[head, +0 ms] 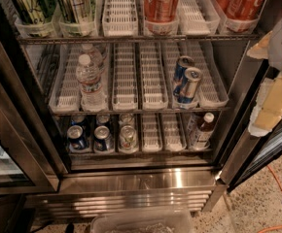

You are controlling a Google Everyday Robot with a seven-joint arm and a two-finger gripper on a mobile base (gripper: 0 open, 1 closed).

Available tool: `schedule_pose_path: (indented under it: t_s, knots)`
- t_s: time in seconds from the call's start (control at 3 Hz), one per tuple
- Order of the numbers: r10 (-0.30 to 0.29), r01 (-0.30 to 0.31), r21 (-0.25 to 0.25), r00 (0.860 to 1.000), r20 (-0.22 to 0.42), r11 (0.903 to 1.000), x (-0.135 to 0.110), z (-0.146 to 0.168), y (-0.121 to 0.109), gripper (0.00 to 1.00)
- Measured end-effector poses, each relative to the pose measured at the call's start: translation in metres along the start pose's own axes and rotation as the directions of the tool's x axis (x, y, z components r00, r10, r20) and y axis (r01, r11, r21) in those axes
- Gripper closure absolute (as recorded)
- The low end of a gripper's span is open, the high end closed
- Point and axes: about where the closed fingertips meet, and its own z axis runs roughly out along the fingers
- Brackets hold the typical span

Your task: Pick pepsi can from bottom shelf of fridge

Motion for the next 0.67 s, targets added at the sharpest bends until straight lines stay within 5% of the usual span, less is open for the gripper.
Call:
schedule_pose_path:
  t_s: [0.67]
  knots:
    - [-0.004, 0.004, -0.004, 1.000, 0.015, 1.0000, 0.000, 0.020, 0.008, 0.00]
